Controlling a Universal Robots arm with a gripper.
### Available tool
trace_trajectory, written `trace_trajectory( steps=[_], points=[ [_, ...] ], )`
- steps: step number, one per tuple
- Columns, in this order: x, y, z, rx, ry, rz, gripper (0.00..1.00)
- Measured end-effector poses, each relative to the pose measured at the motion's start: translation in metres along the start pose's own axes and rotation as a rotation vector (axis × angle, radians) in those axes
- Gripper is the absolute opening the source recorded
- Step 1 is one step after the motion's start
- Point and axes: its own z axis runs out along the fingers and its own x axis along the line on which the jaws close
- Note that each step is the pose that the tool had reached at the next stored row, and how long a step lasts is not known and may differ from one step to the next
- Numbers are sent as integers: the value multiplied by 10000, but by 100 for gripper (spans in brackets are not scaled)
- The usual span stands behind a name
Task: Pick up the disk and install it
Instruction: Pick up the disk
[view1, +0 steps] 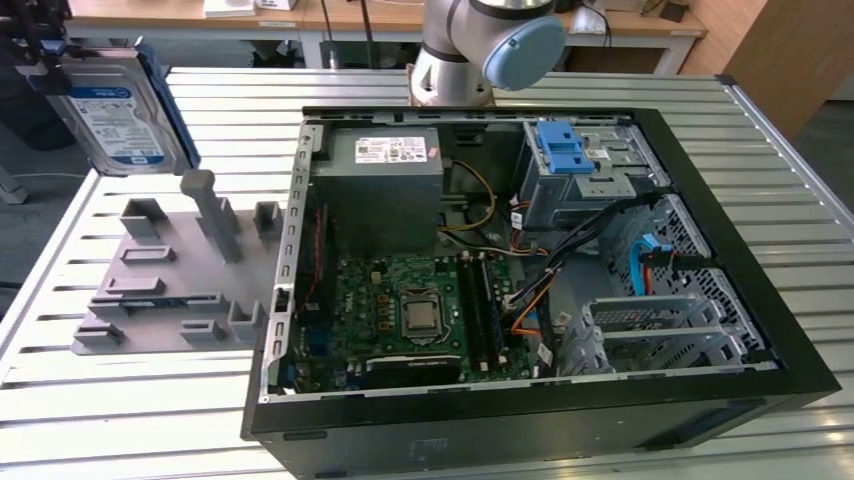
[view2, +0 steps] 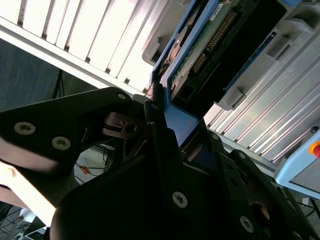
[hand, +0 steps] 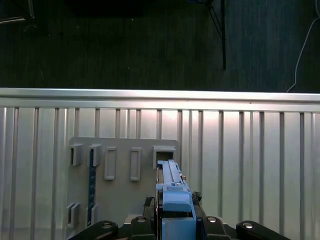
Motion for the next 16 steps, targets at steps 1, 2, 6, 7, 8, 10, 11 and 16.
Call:
trace_trajectory(
  steps=[1, 2, 6, 7, 8, 10, 11, 16],
  points=[
    [0, 0, -11, 1, 0, 0, 36],
    [0, 0, -21, 1, 0, 0, 36],
    [-1, 1, -66, 1, 0, 0, 36],
    [-1, 1, -77, 0, 0, 0, 36],
    [-1, 2, -90, 0, 0, 0, 36],
    [-1, 2, -114, 0, 0, 0, 36],
    [-1, 3, -127, 0, 0, 0, 36],
    [-2, 4, -199, 0, 0, 1, 36]
  ],
)
